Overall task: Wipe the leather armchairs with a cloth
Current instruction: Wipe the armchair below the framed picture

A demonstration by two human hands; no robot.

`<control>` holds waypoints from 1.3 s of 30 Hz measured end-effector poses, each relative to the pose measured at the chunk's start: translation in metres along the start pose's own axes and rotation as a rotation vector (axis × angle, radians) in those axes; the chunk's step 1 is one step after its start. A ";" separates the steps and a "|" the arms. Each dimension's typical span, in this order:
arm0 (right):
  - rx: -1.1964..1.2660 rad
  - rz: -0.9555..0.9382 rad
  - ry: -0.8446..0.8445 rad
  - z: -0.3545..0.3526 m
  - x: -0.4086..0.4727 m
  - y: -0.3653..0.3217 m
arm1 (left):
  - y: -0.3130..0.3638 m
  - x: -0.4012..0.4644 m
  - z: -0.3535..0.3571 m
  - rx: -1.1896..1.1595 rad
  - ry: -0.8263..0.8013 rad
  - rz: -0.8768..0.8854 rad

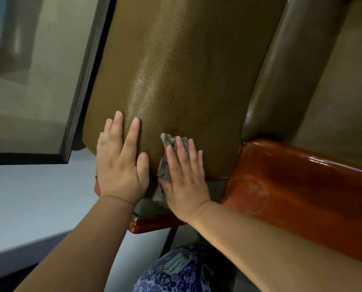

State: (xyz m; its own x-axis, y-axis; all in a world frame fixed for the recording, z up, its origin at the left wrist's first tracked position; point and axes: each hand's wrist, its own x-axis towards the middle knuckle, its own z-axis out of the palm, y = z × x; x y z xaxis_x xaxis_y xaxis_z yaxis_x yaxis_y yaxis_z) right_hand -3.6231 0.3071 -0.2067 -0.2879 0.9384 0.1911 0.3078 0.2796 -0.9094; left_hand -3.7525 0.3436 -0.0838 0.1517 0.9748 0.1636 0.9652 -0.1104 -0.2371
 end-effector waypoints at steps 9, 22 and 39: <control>0.271 0.870 0.200 -0.015 0.053 0.085 | 0.001 0.003 0.000 0.033 0.033 -0.015; -0.391 0.443 0.097 -0.105 0.133 0.225 | 0.061 0.124 0.011 0.416 -0.189 0.146; -0.307 0.469 0.191 -0.100 0.128 0.240 | 0.074 0.190 0.064 0.319 -0.110 0.185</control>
State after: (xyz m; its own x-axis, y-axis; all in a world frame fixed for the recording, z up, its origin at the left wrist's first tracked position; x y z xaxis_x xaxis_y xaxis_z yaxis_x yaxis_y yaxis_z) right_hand -3.4954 0.5150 -0.3640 0.1019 0.9879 -0.1167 0.6190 -0.1548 -0.7700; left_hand -3.6659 0.5332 -0.1314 0.2769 0.9608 -0.0092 0.8064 -0.2376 -0.5416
